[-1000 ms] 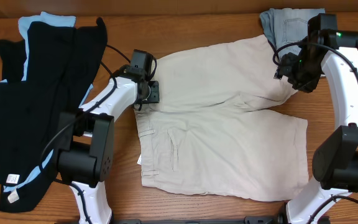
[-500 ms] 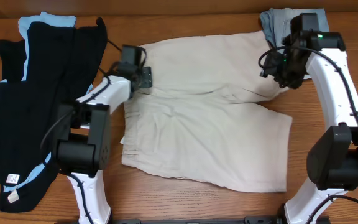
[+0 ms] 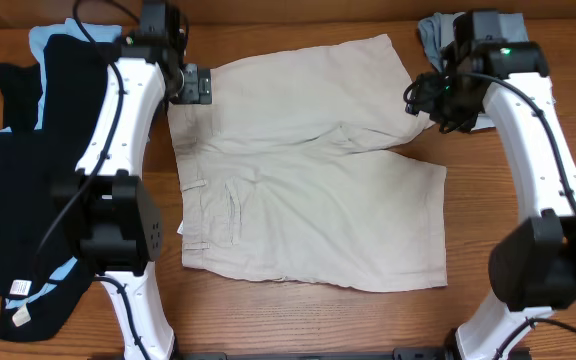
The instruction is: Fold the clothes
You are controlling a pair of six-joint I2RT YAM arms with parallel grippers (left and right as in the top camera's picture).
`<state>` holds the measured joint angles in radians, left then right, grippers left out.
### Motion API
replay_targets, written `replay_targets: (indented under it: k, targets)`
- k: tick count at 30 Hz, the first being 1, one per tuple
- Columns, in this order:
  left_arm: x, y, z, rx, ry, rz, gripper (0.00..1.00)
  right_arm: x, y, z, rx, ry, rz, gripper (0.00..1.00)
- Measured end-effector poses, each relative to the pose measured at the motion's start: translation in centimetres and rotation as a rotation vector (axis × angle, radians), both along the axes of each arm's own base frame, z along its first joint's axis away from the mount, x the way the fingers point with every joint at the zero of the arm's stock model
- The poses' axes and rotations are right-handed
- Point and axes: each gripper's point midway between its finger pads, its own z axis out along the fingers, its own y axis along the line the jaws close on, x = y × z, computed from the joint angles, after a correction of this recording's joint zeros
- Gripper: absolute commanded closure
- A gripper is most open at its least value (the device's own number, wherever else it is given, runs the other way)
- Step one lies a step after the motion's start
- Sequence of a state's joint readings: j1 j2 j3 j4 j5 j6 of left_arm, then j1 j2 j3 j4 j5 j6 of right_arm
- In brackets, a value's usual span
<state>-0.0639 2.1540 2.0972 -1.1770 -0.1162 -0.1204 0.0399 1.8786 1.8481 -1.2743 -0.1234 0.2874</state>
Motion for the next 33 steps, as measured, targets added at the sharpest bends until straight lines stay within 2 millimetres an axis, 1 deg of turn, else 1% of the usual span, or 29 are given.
replay_targets:
  k: [2,3,4,5,6,7,10,11,13,15,16,17,19,20,22,24,25,27,28,29,30,32,33]
  targets:
    - [-1.2,-0.4,3.8,-0.015,0.002,0.027,0.00,-0.8,0.0,3.6,0.011,-0.057,-0.023,0.17]
    - [-1.7,-0.4,5.2,-0.026,-0.002,0.040,0.00,-1.4,-0.1,5.4,0.017,-0.091,-0.034,0.14]
    - [-2.6,-0.7,6.9,-0.034,-0.002,0.048,0.00,-2.4,-0.1,7.7,0.027,-0.133,-0.052,0.11]
    - [-3.3,-0.8,8.1,-0.044,-0.002,0.058,0.00,-3.3,-0.1,9.5,0.036,-0.169,-0.066,0.10]
    - [-4.1,-0.9,9.1,-0.049,-0.001,0.061,0.00,-4.5,-0.2,11.4,0.046,-0.204,-0.081,0.09]
    - [-5.1,-1.1,10.3,-0.055,-0.003,0.065,0.00,-6.1,-0.2,13.5,0.058,-0.248,-0.100,0.08]
    - [-7.3,-1.8,12.5,-0.064,-0.009,0.059,0.00,-9.7,-0.5,17.0,0.077,-0.321,-0.128,0.07]
    - [-7.9,-2.2,13.1,-0.064,-0.015,0.047,0.00,-10.8,-0.6,17.7,0.077,-0.336,-0.139,0.07]
    - [-8.9,-3.5,14.5,-0.070,-0.046,0.010,0.00,-12.9,-1.1,18.5,0.067,-0.346,-0.170,0.05]
    - [-10.1,-5.2,15.6,-0.076,-0.064,-0.035,0.00,-14.7,-1.7,18.6,0.052,-0.324,-0.205,0.04]
    - [-11.3,-6.3,16.1,-0.080,-0.068,-0.059,0.00,-15.6,-2.0,18.3,0.042,-0.304,-0.224,0.04]
    - [-12.1,-6.9,16.3,-0.085,-0.068,-0.072,0.00,-16.6,-2.2,18.1,0.033,-0.280,-0.245,0.00]
    - [-14.8,-8.1,16.7,-0.092,-0.061,-0.073,0.00,-17.8,-2.7,17.5,0.018,-0.250,-0.281,0.00]
    - [-16.2,-8.1,16.5,-0.084,-0.051,-0.058,0.00,-18.2,-2.9,17.3,0.011,-0.244,-0.295,0.00]
    - [-19.5,-7.4,15.7,-0.049,-0.032,0.014,0.00,-18.9,-3.3,16.3,0.002,-0.223,-0.324,0.00]
    - [-22.7,-6.2,14.2,-0.016,-0.011,0.100,0.02,-19.2,-3.5,15.0,-0.006,-0.198,-0.345,0.00]
    - [-24.3,-5.7,13.1,-0.010,-0.005,0.157,0.10,-19.2,-3.5,14.4,-0.008,-0.185,-0.353,0.00]
    - [-26.5,-4.6,11.0,-0.016,-0.009,0.277,0.19,-19.2,-3.6,12.9,-0.014,-0.149,-0.368,0.00]
    - [-27.5,-4.0,9.7,-0.021,-0.010,0.342,0.22,-19.0,-3.6,11.7,-0.017,-0.122,-0.378,0.00]
    - [-28.2,-3.5,8.4,-0.032,-0.018,0.416,0.13,-18.7,-3.6,10.7,-0.019,-0.099,-0.382,0.00]
    - [-29.0,-3.0,7.0,-0.043,-0.018,0.485,0.14,-18.5,-3.6,9.4,-0.022,-0.070,-0.388,0.00]
    - [-30.0,-2.3,4.2,-0.069,-0.035,0.624,0.20,-18.2,-3.4,7.1,-0.024,-0.020,-0.390,0.00]
    - [-30.3,-2.2,3.0,-0.081,-0.042,0.678,0.20,-18.1,-3.3,6.0,-0.023,0.006,-0.391,0.00]
